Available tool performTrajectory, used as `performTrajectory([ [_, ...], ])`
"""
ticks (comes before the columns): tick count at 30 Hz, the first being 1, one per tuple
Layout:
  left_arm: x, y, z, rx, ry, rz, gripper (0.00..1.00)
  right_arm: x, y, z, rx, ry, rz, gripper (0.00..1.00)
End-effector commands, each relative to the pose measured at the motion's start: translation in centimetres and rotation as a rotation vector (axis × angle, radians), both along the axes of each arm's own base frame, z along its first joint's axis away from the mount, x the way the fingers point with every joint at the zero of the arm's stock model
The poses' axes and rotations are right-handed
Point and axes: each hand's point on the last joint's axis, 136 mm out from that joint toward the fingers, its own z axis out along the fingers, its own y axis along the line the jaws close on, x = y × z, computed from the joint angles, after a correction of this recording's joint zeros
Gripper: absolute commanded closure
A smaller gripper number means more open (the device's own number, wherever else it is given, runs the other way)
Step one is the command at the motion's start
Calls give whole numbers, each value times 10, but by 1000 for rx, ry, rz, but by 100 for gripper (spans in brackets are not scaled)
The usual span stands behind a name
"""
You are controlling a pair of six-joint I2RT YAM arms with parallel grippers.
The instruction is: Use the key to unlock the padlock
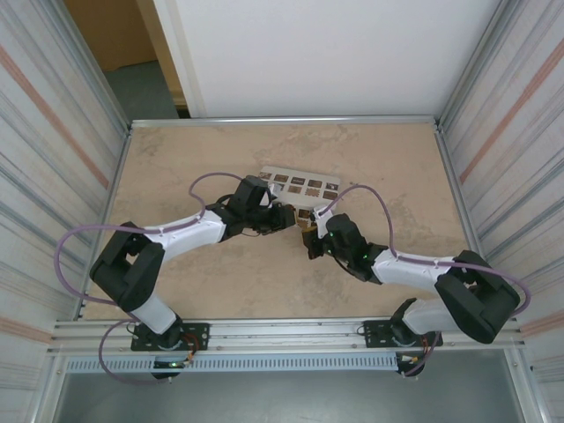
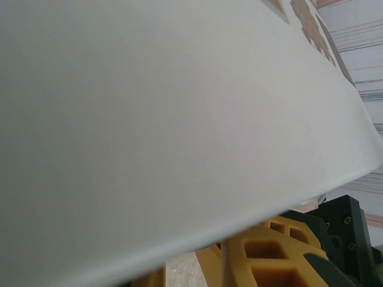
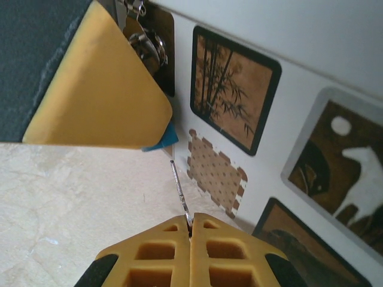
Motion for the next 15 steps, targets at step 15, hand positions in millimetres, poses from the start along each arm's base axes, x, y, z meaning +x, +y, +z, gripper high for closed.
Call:
performTrajectory([
  [15,-2,-10,41,-98,-72,-28,100,9,11,22,51,-54,24,100],
])
